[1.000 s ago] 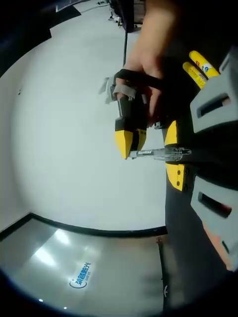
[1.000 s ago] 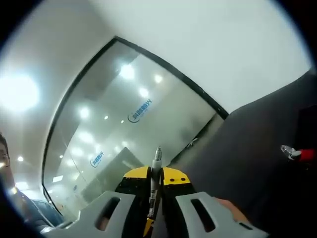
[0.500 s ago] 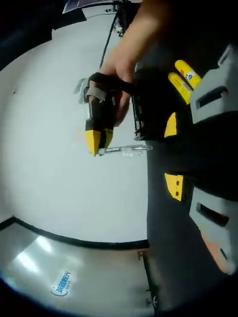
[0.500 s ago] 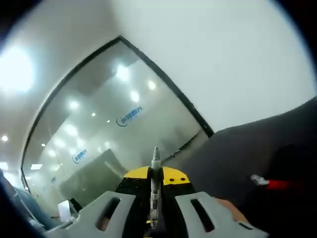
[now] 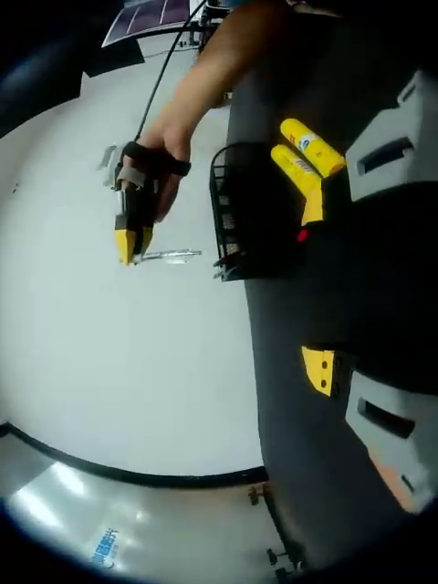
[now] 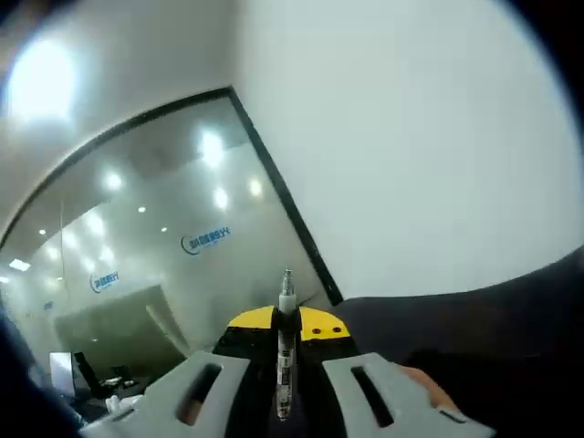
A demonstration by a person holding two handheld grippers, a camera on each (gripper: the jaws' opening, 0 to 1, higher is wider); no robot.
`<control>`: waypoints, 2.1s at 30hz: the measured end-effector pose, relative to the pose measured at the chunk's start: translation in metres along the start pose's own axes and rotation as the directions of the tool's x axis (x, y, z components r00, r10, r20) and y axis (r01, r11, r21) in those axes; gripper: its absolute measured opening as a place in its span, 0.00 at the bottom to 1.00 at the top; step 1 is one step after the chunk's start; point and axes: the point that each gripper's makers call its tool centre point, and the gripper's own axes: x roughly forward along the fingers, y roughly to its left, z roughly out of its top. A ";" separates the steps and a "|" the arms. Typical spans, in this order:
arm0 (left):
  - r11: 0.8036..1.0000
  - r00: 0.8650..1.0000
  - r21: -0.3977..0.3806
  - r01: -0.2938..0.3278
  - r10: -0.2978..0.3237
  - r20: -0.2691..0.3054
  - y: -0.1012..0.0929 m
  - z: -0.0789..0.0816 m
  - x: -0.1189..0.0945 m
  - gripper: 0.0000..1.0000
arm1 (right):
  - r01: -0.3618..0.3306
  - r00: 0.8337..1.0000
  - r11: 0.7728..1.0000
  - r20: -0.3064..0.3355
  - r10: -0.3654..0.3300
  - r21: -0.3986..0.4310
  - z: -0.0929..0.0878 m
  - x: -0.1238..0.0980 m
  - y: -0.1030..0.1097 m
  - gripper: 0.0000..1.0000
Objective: Pick up pens and glue sticks and place them into the holder.
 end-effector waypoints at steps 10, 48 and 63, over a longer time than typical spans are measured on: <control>0.990 0.994 -0.098 0.104 -0.101 0.036 -0.001 -0.010 -0.005 0.51 | 0.072 0.991 0.991 0.125 -0.058 -0.114 0.032 -0.014 -0.010 0.05; 0.835 0.856 -0.200 0.513 -0.516 0.042 -0.032 -0.017 -0.017 0.70 | 0.285 0.958 0.833 0.126 -0.257 -0.474 0.012 -0.016 -0.068 0.05; 0.843 0.860 -0.185 0.505 -0.511 0.017 -0.037 -0.022 -0.017 0.68 | 0.237 0.959 0.842 -0.020 -0.281 -0.484 -0.015 -0.015 -0.076 0.06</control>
